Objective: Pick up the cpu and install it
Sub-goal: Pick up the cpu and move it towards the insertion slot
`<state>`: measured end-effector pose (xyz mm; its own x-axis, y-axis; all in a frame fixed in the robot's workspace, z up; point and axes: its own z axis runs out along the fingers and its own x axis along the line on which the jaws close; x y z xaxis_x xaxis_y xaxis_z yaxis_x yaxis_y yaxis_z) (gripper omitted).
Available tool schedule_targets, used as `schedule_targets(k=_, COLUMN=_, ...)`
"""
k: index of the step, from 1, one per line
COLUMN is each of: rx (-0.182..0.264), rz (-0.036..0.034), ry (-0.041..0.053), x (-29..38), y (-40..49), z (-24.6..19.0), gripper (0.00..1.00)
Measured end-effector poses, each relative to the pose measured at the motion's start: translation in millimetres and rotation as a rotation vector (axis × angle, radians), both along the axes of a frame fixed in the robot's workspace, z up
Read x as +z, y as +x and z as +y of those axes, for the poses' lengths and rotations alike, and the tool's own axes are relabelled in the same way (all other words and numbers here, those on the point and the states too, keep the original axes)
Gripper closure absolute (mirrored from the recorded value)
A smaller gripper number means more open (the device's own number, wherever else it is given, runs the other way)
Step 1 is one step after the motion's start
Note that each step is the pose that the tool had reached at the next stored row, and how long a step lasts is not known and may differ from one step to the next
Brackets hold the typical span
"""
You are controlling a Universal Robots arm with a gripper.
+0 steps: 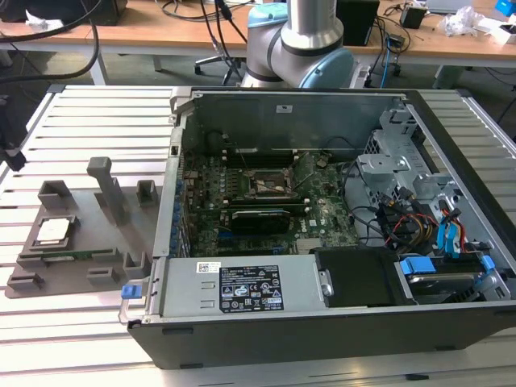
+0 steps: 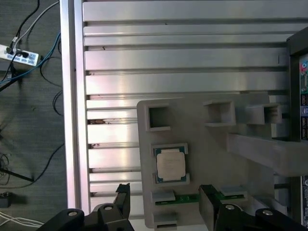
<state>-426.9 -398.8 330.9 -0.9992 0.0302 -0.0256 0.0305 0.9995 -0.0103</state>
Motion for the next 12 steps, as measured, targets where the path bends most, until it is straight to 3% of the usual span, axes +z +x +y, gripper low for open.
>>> schedule_targets(k=12, rx=0.0, rz=-0.0002, ry=0.0001, x=-9.8, y=3.4, z=0.0, gripper=0.32)
